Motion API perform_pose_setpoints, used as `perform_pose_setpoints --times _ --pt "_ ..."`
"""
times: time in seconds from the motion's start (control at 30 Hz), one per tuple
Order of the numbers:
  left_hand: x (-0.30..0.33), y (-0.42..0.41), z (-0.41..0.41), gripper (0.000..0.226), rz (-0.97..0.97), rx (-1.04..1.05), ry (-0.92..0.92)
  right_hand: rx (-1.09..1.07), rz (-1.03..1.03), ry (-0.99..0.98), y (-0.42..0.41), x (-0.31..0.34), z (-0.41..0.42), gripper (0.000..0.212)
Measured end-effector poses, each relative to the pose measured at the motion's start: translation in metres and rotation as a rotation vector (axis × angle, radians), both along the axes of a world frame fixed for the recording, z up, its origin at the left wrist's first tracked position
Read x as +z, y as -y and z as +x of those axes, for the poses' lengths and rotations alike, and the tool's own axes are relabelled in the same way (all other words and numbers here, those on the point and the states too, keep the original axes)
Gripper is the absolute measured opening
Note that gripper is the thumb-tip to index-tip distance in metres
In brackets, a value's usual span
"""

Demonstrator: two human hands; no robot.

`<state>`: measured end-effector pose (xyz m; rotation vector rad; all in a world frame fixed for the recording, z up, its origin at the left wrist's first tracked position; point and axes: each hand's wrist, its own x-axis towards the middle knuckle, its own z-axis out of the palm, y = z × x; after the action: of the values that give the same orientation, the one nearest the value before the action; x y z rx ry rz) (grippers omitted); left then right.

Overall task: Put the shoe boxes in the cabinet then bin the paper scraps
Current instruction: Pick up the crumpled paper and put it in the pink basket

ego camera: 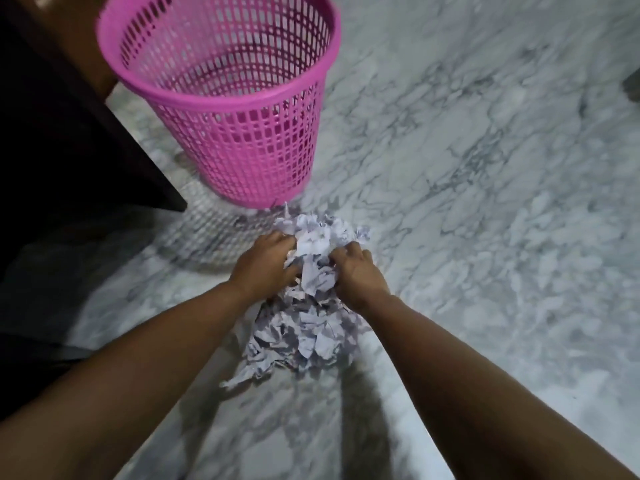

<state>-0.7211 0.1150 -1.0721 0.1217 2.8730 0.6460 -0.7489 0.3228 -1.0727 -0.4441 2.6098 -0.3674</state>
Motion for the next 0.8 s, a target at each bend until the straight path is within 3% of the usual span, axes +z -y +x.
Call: perform_pose_setpoints --times 0.1,0.23,0.3,0.37,0.53,0.7,0.8 --pt "0.009 0.006 -0.004 0.010 -0.030 -0.006 -0.013 0.016 -0.025 -0.023 -0.011 0.007 -0.001 0.055" --pt "0.014 0.017 0.000 0.010 -0.086 -0.046 -0.018 0.026 -0.044 -0.099 -0.023 0.018 -0.011 0.053" --pt "0.020 0.020 0.003 0.024 -0.081 -0.044 -0.029 0.002 -0.069 -0.115 -0.026 0.028 -0.016 0.044" --pt "0.026 0.021 0.007 0.035 -0.028 -0.010 -0.049 -0.024 -0.107 -0.131 -0.027 0.038 -0.018 0.036" --pt "0.036 0.008 0.011 0.012 0.051 0.075 -0.094 -0.024 -0.188 -0.175 -0.027 0.042 -0.016 0.036" --pt "0.056 -0.007 0.007 0.009 0.257 0.175 -0.133 -0.064 -0.232 -0.149 -0.023 0.045 -0.016 0.013" --pt "0.064 -0.013 -0.001 0.006 0.349 0.298 -0.121 -0.087 -0.278 -0.101 -0.017 0.049 -0.017 0.012"
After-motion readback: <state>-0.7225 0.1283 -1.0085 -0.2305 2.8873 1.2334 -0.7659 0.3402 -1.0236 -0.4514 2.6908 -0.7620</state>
